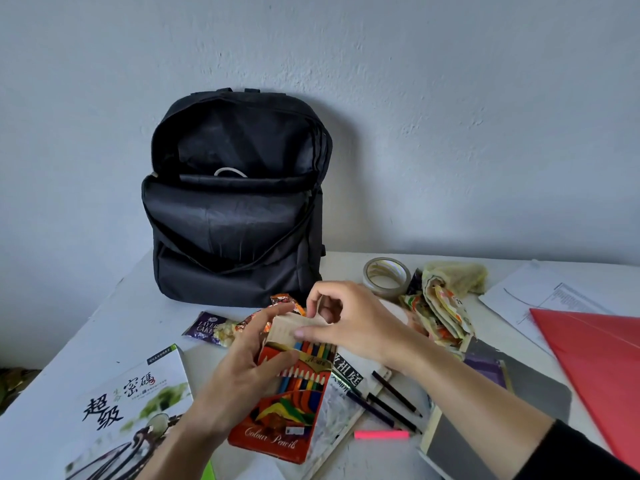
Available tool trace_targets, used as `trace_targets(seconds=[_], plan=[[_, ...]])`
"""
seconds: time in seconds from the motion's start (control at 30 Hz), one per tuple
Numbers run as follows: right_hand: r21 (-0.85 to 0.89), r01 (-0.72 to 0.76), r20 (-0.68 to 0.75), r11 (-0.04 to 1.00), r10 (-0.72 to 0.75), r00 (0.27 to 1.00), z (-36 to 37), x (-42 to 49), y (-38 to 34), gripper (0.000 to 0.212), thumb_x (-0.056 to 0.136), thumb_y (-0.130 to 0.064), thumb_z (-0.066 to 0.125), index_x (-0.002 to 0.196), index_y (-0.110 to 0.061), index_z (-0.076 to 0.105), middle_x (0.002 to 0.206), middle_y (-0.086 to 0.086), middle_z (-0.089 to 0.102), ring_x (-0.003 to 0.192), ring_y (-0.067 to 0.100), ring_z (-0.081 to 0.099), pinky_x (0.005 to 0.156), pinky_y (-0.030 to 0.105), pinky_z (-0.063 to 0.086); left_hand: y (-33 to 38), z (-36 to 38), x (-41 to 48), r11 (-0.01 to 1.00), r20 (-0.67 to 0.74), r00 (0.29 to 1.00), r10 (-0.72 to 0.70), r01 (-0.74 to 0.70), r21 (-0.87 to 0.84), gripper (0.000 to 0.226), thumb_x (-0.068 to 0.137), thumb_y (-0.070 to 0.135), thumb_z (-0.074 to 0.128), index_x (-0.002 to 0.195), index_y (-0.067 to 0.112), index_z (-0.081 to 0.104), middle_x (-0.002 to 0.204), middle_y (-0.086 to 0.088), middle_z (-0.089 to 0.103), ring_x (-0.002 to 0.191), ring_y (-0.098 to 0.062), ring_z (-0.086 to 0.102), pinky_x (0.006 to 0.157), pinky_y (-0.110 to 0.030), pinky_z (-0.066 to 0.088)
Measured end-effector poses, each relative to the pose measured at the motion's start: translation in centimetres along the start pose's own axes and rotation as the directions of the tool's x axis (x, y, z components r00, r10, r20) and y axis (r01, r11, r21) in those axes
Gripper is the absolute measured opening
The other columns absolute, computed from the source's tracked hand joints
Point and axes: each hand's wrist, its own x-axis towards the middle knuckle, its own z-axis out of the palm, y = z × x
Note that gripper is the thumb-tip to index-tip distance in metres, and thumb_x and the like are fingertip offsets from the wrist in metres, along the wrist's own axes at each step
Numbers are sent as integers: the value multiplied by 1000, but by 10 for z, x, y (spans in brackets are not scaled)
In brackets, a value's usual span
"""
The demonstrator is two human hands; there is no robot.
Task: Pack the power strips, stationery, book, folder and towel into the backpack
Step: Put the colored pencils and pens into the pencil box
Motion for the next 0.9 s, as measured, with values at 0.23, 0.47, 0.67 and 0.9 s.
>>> trace_targets(seconds=[0.23, 0.47, 0.67, 0.9], plan=[[-241, -138, -52, 961, 129, 990, 2, -5, 38, 27, 91, -32, 71, 68, -24, 59, 75, -2, 65, 71, 11, 58, 67, 38, 51, -11, -8, 0, 993, -67, 996, -57, 50, -109, 49, 95, 6, 66, 124, 45, 61, 112, -14, 74, 91, -37, 77, 75, -49, 63], [-584, -125, 181, 802, 279, 943, 30, -22, 55, 18, 89, -35, 71, 91, -19, 63, 101, 2, 65, 93, 25, 64, 77, 37, 56, -10, -8, -5, 974, -80, 996, -29, 11, -225, 40, 92, 15, 69, 126, 35, 59, 109, -16, 76, 93, -43, 75, 77, -52, 63], [-549, -101, 166, 829, 227, 960, 34, -26, 56, 12, 99, -27, 57, 95, -16, 60, 96, 3, 64, 89, 29, 63, 68, 36, 52, -19, -7, -4, 960, -135, 986, -101, 61, -274, 33, 92, 16, 70, 119, 33, 61, 103, -20, 77, 89, -45, 76, 63, -45, 64], [-108, -114, -115, 988, 101, 988, 11, -12, 38, 6, 107, -26, 48, 107, -25, 54, 75, 8, 66, 62, 23, 60, 63, 42, 50, -25, -4, 1, 961, -92, 987, -134, 106, -256, 34, 94, 15, 67, 123, 28, 55, 101, -20, 77, 85, -45, 76, 60, -43, 63]])
